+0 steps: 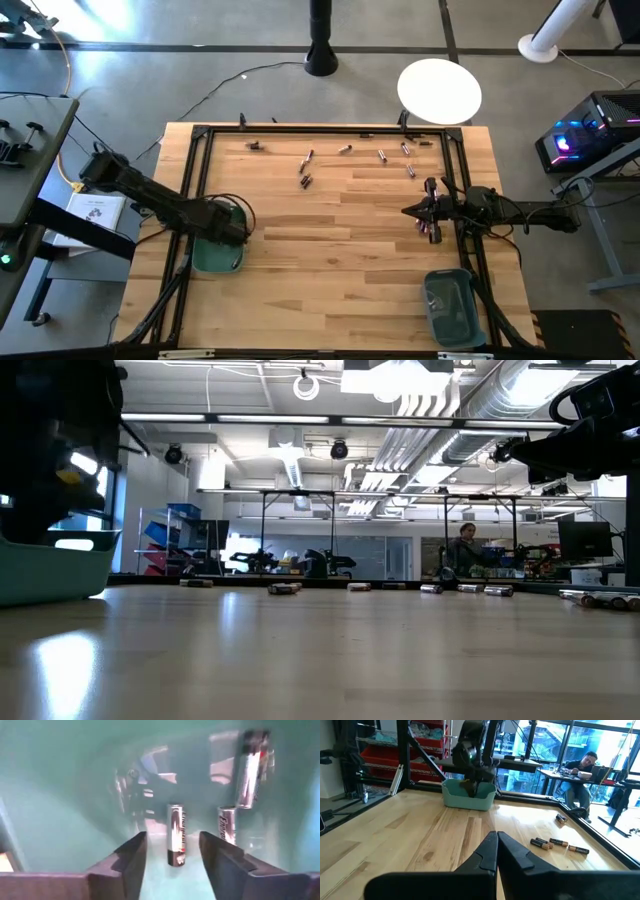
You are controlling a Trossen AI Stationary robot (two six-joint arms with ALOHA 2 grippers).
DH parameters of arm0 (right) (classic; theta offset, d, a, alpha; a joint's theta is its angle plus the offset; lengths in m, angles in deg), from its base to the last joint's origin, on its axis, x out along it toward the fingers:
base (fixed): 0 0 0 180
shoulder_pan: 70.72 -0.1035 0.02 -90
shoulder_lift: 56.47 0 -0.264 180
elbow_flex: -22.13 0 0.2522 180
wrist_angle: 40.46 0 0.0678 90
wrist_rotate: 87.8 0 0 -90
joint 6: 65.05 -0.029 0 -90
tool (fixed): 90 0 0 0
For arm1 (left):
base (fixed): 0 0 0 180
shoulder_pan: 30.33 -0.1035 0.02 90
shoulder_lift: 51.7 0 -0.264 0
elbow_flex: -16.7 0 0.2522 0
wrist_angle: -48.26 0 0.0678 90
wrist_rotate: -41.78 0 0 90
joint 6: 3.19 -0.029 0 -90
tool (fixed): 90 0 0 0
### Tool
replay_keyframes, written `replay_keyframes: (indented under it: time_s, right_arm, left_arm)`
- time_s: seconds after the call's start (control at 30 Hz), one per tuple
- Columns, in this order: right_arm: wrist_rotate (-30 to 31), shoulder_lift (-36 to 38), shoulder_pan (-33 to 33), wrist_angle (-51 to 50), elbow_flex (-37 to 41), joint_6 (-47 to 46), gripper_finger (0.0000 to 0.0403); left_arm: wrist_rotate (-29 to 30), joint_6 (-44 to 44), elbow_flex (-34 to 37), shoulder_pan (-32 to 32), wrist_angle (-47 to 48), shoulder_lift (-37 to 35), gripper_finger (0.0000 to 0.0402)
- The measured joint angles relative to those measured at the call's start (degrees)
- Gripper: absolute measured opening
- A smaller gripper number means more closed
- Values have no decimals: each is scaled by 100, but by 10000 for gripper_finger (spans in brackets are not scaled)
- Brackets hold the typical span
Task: Sort batteries
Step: Put the silver battery into the green bin
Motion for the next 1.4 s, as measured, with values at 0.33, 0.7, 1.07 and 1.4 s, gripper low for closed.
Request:
replay_keyframes:
  time_s: [0.33, 0.7, 1.07, 1.4]
  right_arm:
    - [0, 0, 0, 2, 2, 0, 0]
    - [0, 0, 0, 2, 1, 0, 0]
    - [0, 0, -2, 2, 0, 1, 0]
    - [1, 1, -2, 2, 2, 0, 0]
  left_arm:
    - [2183, -448, -1139, 0, 433, -1257, 200]
    - [2571, -5504, -1281, -2290, -3179, -1224, 168]
    - [1043, -8529, -2143, -5308, -3547, 634, 156]
    - [2182, -10501, -4245, -6224, -1436, 2729, 156]
